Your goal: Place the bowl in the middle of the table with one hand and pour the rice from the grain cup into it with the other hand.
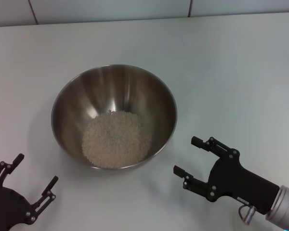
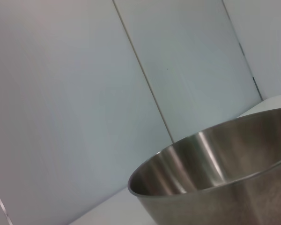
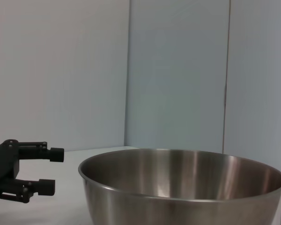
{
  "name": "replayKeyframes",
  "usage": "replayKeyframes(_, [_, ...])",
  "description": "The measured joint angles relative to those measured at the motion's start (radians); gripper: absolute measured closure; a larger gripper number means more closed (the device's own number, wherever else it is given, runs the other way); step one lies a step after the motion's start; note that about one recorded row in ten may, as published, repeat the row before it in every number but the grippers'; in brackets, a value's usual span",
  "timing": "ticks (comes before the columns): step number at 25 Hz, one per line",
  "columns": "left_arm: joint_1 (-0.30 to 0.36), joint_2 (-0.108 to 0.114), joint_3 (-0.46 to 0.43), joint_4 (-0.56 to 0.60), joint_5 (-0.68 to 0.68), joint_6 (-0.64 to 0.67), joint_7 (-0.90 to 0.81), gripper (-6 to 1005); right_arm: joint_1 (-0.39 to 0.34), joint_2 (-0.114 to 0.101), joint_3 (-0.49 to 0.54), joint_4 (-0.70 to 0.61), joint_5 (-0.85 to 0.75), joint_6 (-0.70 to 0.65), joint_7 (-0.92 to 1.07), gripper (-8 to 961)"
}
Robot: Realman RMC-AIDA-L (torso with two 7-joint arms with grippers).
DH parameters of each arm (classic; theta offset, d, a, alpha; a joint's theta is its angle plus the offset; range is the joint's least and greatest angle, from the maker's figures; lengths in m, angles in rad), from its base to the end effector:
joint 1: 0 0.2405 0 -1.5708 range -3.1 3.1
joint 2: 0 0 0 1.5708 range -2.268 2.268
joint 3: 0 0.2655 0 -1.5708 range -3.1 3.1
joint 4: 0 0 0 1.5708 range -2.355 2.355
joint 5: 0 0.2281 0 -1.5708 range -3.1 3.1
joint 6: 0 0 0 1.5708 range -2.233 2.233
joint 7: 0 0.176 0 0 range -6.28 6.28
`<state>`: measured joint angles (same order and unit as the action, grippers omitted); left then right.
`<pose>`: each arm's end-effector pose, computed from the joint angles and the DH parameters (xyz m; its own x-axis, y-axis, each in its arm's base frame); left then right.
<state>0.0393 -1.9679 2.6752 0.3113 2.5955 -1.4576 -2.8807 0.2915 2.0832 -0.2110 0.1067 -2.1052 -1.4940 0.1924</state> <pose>-0.3675 0.1649 -0.0779 0.9150 -0.1454 0.3765 0.2598 -0.5017 -0.8251 0.3112 0.2225 -0.1280 0.7710 0.0155 -0.6366 -0.3791 -0.7921 -0.4784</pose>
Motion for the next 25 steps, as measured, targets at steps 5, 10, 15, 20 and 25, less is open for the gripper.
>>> replayKeyframes(5, [-0.002, 0.000, 0.000, 0.000, 0.000, 0.004, 0.000, 188, 0.000, 0.001, 0.002, -0.001, 0.002, 0.000, 0.000, 192])
replayKeyframes(10, [-0.004, 0.000, 0.000, 0.000, 0.000, 0.005, 0.000, 188, 0.001, 0.002, 0.001, -0.001, 0.002, 0.001, -0.002, 191])
replayKeyframes(15, [-0.004, 0.000, 0.000, 0.000, 0.000, 0.005, 0.000, 188, 0.005, 0.003, 0.002, -0.001, 0.008, 0.001, -0.004, 192])
replayKeyframes(20, [-0.004, -0.001, 0.000, 0.000, 0.000, 0.005, 0.000, 188, 0.009, 0.003, 0.002, -0.001, 0.009, 0.006, -0.005, 191])
replayKeyframes(25, [-0.004, -0.002, 0.000, 0.000, -0.001, 0.006, 0.000, 189, 0.012, 0.004, 0.002, 0.005, 0.010, 0.022, -0.006, 191])
